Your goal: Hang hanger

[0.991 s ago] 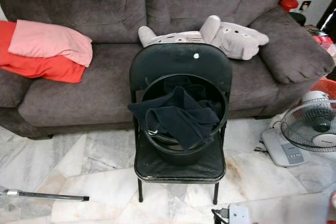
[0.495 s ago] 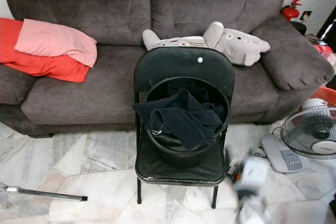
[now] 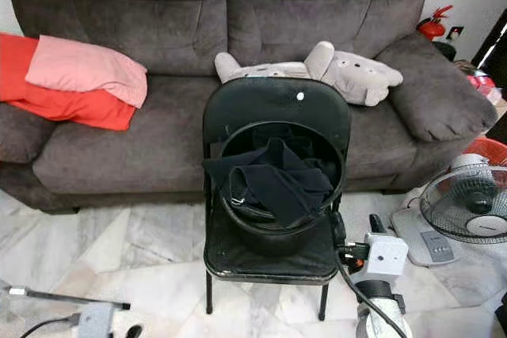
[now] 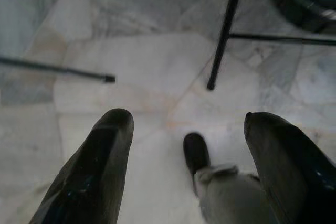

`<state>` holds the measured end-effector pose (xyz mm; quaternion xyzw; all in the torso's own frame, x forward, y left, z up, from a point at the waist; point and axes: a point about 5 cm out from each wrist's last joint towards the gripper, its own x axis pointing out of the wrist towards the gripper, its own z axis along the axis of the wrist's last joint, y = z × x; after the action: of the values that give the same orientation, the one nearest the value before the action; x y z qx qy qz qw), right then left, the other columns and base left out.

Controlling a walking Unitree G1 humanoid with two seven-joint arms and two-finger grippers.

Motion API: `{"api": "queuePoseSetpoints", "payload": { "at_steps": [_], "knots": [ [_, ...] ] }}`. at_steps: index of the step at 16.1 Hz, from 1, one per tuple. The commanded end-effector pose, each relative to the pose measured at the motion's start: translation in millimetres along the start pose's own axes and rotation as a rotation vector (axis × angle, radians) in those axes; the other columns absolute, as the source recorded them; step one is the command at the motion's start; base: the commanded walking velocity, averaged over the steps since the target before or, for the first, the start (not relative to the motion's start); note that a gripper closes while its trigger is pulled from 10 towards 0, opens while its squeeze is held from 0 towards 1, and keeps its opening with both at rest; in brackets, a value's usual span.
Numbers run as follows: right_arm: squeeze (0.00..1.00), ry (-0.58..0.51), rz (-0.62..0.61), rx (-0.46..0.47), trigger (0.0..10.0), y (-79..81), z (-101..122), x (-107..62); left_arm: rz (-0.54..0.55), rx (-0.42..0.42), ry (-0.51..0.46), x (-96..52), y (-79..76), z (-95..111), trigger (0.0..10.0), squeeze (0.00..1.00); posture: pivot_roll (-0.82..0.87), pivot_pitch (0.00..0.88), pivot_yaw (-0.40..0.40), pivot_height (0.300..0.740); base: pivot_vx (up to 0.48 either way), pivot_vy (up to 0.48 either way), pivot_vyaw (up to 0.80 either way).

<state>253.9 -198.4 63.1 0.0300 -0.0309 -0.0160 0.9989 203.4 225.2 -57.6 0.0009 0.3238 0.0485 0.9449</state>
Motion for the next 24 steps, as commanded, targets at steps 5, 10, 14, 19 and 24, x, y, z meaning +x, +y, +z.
{"api": "queuePoseSetpoints", "payload": {
  "at_steps": [5,10,14,19,24],
  "knots": [
    [0.0,-0.028,0.027,-0.021,10.0,16.4,15.8,22.2,-0.04,0.061,0.021,4.8,0.3,9.1,10.0,0.0,-0.45,0.16,0.138,0.74,0.0,0.0,0.0],
    [0.0,-0.018,-0.022,-0.021,10.0,13.1,16.4,31.5,-0.055,0.074,0.036,7.8,-1.6,13.9,10.0,0.0,-0.52,0.161,0.204,0.74,0.0,0.0,0.0],
    [0.0,-0.015,-0.004,-0.029,10.0,15.8,16.9,31.9,-0.061,0.082,0.013,14.1,-2.6,30.1,10.0,0.0,-0.52,0.158,0.205,0.74,0.0,0.0,0.0],
    [0.0,-0.022,-0.013,-0.028,10.0,17.0,18.0,33.8,-0.073,0.091,0.034,13.1,-3.8,25.6,10.0,0.0,-0.53,0.158,0.209,0.74,0.0,0.0,0.0],
    [0.0,-0.015,-0.025,0.004,10.0,15.8,15.4,32.8,-0.054,0.089,0.048,13.3,1.2,26.0,10.0,0.0,-0.44,0.148,0.201,0.74,0.0,0.0,0.0]
  ]
}}
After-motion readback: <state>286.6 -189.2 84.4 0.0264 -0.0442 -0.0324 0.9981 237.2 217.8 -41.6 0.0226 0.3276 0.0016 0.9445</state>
